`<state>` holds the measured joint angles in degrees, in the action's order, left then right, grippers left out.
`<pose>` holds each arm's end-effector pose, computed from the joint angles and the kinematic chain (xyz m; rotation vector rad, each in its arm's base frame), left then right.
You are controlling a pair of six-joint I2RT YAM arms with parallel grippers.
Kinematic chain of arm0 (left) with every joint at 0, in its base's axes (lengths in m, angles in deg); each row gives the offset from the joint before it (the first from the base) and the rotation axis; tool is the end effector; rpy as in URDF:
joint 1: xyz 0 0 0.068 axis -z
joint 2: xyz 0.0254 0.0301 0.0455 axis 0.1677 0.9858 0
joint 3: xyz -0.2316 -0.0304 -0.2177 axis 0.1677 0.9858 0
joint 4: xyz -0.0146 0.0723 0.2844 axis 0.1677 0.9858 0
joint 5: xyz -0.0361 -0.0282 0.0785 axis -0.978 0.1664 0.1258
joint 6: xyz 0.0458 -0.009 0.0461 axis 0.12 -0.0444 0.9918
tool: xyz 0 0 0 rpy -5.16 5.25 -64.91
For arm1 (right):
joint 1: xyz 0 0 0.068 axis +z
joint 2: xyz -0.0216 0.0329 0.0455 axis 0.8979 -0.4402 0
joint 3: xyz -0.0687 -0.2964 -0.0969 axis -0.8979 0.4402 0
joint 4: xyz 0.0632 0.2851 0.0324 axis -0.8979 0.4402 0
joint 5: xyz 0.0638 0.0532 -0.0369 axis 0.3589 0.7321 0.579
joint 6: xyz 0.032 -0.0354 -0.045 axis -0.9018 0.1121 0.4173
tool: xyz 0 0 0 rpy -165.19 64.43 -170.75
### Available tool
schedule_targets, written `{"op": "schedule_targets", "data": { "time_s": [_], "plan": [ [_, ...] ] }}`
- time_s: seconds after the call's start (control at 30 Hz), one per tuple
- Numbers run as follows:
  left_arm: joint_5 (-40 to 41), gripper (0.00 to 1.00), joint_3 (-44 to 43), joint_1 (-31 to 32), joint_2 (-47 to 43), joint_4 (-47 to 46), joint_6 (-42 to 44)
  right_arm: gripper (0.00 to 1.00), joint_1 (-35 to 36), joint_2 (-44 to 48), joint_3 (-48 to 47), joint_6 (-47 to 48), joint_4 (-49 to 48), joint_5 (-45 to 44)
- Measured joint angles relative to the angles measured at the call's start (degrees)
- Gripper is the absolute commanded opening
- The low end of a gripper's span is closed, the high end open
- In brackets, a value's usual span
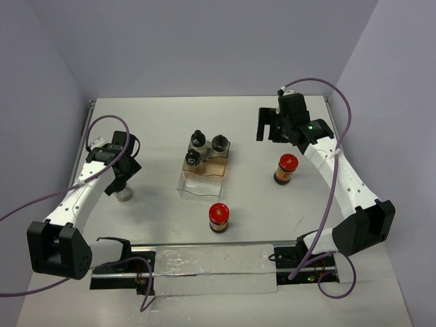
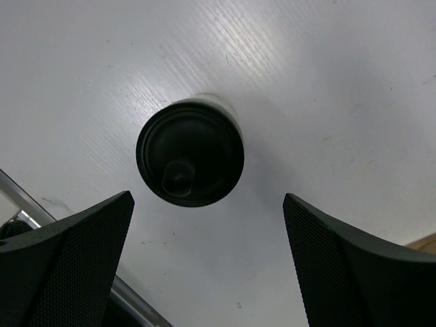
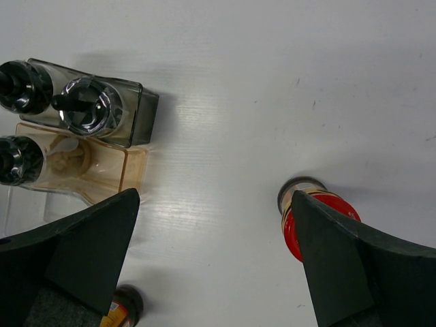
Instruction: Organize the condiment bottles
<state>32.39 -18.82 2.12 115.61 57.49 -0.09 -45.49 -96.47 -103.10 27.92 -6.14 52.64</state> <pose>0.2435 -0.0235 0.2895 -1.0498 2.3344 0.3636 0.3137 0.0981 0.4003 0.0015 2.3015 0.1735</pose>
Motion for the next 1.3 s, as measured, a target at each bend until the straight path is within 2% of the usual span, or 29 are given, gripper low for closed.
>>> {"op": "schedule_targets", "data": {
  "time_s": [0.5,1.3],
  "plan": [
    [-2.34,0.99,3.83,-4.82,2.07,-7.28,2.67,1.00,0.30,-0.77,0.00,0.00,0.00,0.17],
    [-4.47,0.76,5.66,-6.80,1.76,-10.15,5.25,1.00,0.75,-1.53,-0.02,0.00,-0.01,0.42]
  ]
}}
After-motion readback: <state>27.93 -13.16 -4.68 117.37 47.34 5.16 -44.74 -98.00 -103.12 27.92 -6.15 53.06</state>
